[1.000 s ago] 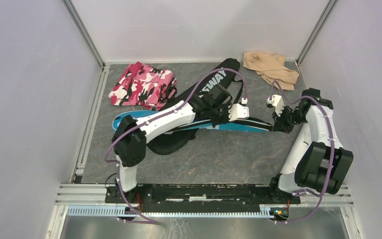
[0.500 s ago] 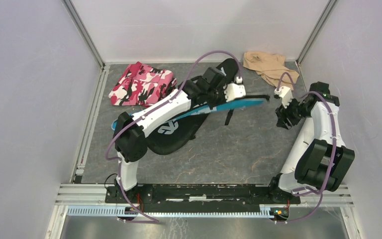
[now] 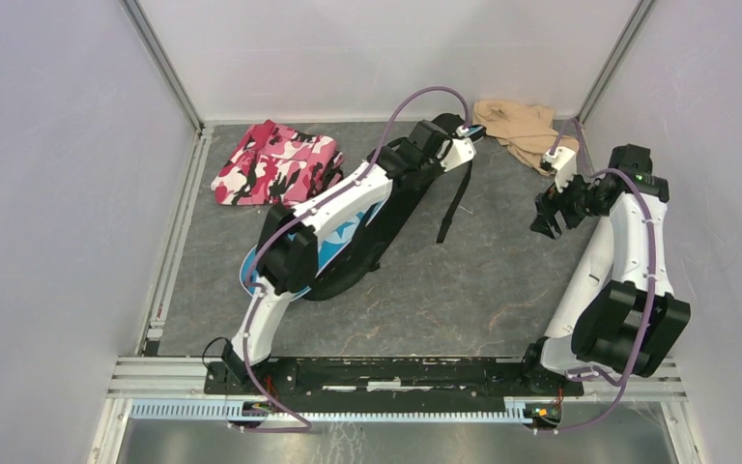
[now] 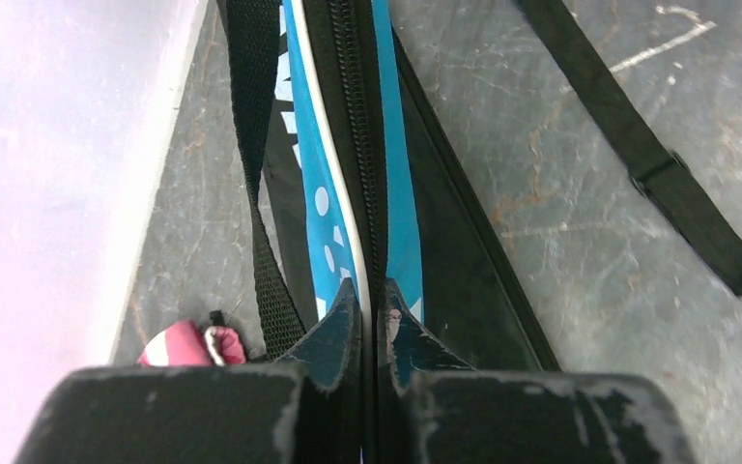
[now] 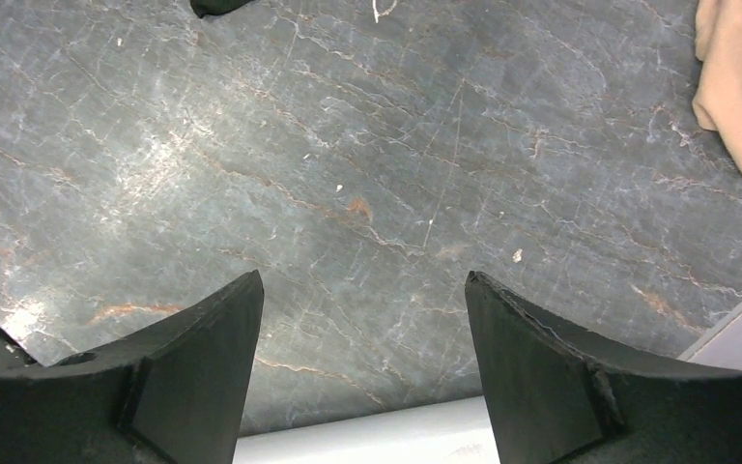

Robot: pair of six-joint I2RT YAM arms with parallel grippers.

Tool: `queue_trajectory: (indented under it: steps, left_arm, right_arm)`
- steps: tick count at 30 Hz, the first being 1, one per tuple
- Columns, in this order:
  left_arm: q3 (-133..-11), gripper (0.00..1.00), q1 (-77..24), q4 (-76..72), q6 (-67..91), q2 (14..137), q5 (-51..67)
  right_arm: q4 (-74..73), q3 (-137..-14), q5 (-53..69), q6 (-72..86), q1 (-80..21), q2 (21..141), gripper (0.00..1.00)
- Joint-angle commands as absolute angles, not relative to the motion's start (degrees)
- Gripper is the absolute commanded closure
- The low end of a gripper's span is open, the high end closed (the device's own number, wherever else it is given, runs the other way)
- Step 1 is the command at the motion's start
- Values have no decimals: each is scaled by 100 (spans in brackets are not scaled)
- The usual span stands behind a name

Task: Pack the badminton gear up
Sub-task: Place the racket bag at the center of the board.

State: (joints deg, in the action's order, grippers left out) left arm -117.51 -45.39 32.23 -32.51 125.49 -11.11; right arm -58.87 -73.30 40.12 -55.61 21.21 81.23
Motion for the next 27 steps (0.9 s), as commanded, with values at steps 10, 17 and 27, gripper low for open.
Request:
queue_trajectory:
  steps: [10,17,27]
  left_arm:
    - [-13186,94,-4937,3227,-1257,13972,-430]
    - [-13681,80,-5231,3153,-839,14461,-362]
    - [-13726,28,-5098,3322,-636,14326,-35]
  right_arm:
    - [-5051,-6497,3806,-4460,2154,7334,16]
    - [-4576,-6203,3392,-3787,2197,7092,16]
    - [-4013,-5629,1666,-2947,2296,6557,13]
